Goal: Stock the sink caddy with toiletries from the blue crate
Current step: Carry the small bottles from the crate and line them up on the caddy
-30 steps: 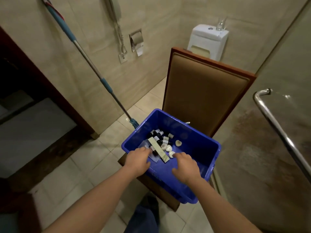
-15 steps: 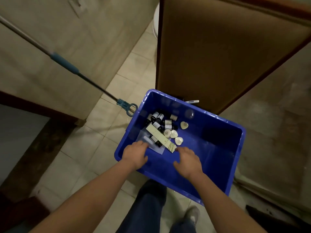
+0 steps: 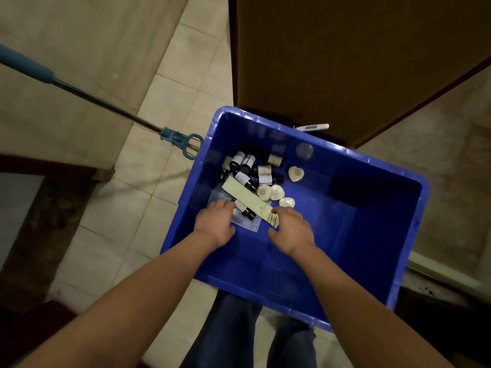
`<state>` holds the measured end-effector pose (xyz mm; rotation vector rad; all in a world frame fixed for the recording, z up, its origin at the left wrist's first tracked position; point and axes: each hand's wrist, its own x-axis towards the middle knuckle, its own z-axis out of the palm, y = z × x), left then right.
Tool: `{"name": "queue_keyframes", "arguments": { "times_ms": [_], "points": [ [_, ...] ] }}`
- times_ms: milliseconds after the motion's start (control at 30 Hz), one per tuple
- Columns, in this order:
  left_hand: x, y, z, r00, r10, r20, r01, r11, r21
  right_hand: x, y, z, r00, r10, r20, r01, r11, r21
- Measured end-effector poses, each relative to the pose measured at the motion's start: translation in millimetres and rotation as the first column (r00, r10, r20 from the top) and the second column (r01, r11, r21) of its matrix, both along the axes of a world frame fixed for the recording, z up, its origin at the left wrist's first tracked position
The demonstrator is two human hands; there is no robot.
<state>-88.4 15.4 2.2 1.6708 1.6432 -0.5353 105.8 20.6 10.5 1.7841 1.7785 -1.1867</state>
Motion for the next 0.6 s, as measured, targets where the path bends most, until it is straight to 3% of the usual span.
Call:
{"name": "queue_keyframes", "arguments": {
  "times_ms": [333, 600],
  "points": [
    [3.8, 6.7, -32.5, 0.999, 0.039, 0.014, -0.04, 0.996, 0.084, -14.0, 13.2, -37.4, 1.0, -0.008, -0.023, 0.008, 1.0, 0.004],
    [6.5, 7.8, -43.4, 0.996, 0.087, 0.028, -0.09, 0.985, 0.147, -24.2, 10.4, -51.0, 0.997, 0.018, 0.073, -0.021, 0.998, 0.053]
  ]
}}
